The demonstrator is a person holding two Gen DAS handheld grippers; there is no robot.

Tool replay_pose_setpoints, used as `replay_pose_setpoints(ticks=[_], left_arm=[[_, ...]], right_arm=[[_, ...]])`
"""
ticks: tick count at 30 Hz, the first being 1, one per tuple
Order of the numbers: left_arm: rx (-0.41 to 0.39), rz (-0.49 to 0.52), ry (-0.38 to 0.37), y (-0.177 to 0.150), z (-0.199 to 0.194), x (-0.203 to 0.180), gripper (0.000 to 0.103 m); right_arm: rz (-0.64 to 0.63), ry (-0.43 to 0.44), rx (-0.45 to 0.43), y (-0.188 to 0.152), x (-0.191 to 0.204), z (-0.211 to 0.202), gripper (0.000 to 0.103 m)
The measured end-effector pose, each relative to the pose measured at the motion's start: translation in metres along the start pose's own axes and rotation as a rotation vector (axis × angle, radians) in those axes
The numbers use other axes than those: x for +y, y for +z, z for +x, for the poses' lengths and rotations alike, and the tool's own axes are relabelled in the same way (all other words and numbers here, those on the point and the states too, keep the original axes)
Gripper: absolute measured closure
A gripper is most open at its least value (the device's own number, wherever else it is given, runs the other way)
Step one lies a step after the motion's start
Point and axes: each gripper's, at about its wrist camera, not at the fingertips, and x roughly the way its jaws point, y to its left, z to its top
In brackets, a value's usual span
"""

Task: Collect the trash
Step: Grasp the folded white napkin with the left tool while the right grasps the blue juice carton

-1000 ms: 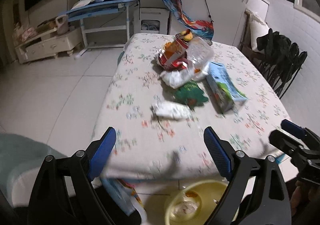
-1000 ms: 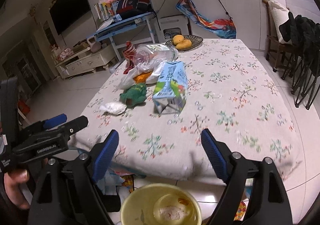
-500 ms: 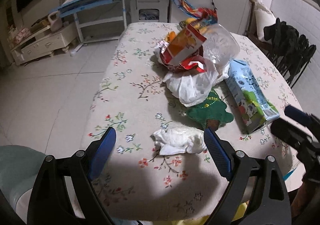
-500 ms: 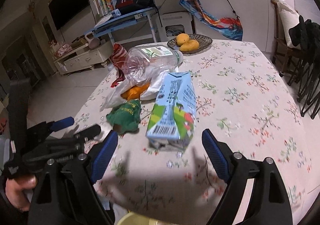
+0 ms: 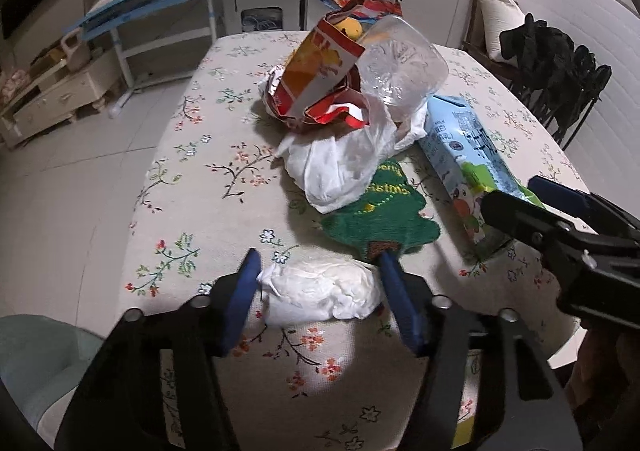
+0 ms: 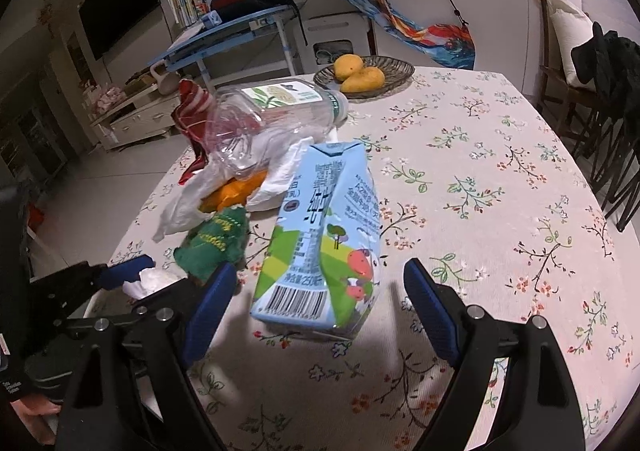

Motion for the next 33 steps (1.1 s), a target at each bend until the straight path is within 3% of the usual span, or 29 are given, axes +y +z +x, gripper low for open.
replay_pose_setpoints(ticks=[2,9,17,20,25,28,30,31,33], left_arm=[[0.001,0.005,-0.009,-0.001,0.0,-0.001,0.058],[0.019,-0.02,-0.055,-0.004,-0.005,0.005,0.072],[0.034,-0.064,-0.086,-0.004,-0.009,0.019,0.073],[0.064,-0.077,-0.104,-0.004,-0.007,0.023,0.071],[0.05,-0.073,-0.045,-0.009,-0.01,0.024,0.056],[0.046,-0.047,0.009,-0.013,-0.011,0.02,0.049],[0.046,-0.024,0.045,-0.016,-0.013,0.017,0.049],[0.043,-0.021,0.051,-0.017,-0.014,0.017,0.052],[0.039,-0.006,0.05,-0.018,-0.016,0.016,0.082]], right_arm=[[0.001,-0.001,0.007,0.0,0.0,0.002,0.02],[0.002,-0.007,0.027,-0.002,-0.001,0.009,0.021],[0.011,-0.016,0.033,-0.003,-0.006,0.014,0.02],[0.015,-0.018,0.033,-0.002,-0.007,0.015,0.021],[-0.001,-0.019,0.034,-0.001,-0.005,0.018,0.021],[-0.024,-0.029,0.042,-0.002,-0.002,0.02,0.028],[-0.03,-0.027,0.042,-0.002,-0.001,0.02,0.041],[-0.024,-0.019,0.043,-0.002,-0.002,0.019,0.041],[-0.007,0.001,0.043,-0.002,-0.005,0.019,0.041]])
